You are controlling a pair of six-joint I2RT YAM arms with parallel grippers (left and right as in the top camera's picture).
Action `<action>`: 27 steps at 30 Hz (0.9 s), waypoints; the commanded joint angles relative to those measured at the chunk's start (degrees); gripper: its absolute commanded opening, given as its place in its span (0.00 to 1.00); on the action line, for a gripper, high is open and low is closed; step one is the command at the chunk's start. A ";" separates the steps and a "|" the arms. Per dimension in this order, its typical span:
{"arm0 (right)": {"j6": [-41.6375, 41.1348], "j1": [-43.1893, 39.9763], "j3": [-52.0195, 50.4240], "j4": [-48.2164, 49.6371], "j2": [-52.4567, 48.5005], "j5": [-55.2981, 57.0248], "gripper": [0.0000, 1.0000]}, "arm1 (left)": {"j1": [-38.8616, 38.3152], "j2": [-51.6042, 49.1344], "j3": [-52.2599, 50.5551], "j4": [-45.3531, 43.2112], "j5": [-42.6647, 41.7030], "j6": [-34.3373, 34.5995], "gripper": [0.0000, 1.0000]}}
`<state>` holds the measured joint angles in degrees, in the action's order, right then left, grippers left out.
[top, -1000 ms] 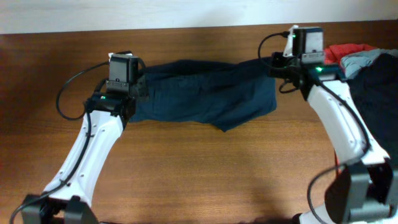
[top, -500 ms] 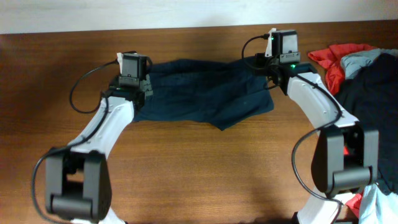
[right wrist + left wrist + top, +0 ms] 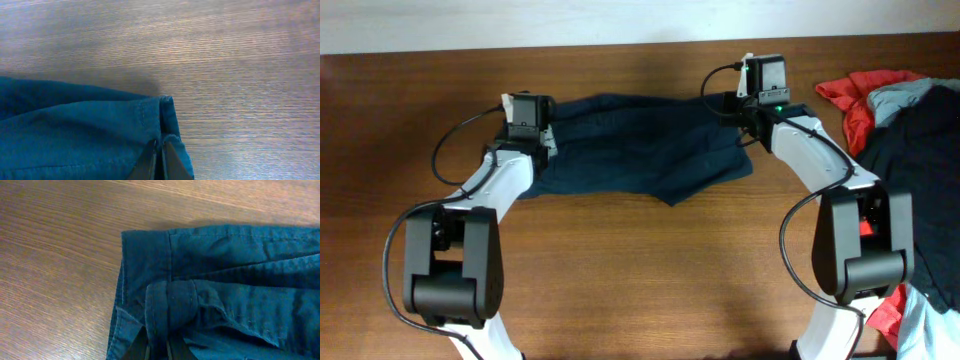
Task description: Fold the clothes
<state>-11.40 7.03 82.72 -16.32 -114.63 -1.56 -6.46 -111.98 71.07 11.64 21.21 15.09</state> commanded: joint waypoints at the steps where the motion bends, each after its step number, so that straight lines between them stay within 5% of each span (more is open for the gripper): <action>1: 0.48 -0.28 1.18 0.63 -0.68 2.32 0.04 | 1.92 -0.52 1.09 -0.74 2.16 0.76 0.08; 4: 0.48 -0.28 1.18 1.70 -1.20 2.32 0.09 | 1.92 -0.52 1.09 -2.32 2.16 0.74 0.13; 8: 0.46 -0.28 1.18 3.43 -2.38 2.29 0.28 | 1.92 -0.52 1.09 -4.26 2.19 0.74 0.32; 10: 0.46 -0.28 1.18 4.48 -3.23 2.29 0.47 | 1.92 -0.52 1.09 -5.14 2.19 0.74 0.57; 14: 0.48 -0.28 1.18 6.12 -4.50 2.29 0.56 | 1.92 -0.39 1.46 -7.58 1.90 0.68 0.83; 18: 2.95 -0.35 1.86 9.79 -3.52 2.27 0.73 | 1.84 1.05 5.73 -5.01 0.63 -1.95 0.92; 21: 5.38 -0.22 4.96 7.06 -0.87 2.25 0.77 | 1.86 2.71 10.56 -0.07 -1.01 -1.90 0.93; 24: 5.64 -0.11 8.68 0.37 2.19 0.90 0.78 | 1.86 4.31 15.10 5.25 -5.92 -1.90 0.91; 25: 5.60 0.00 9.88 -2.23 2.95 0.07 0.77 | 1.86 4.72 16.24 7.21 -8.15 -1.92 0.77; 26: 5.33 0.20 12.22 -8.41 4.31 -1.97 0.70 | 1.86 5.31 17.97 11.21 -13.22 -1.90 0.34; 27: 5.09 0.39 13.22 -11.39 4.74 -2.89 0.67 | 1.86 5.42 18.32 12.72 -15.61 -1.90 0.18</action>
<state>-7.01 6.92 91.02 -21.89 -115.70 -0.95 -4.69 -109.97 85.95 19.92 16.32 13.98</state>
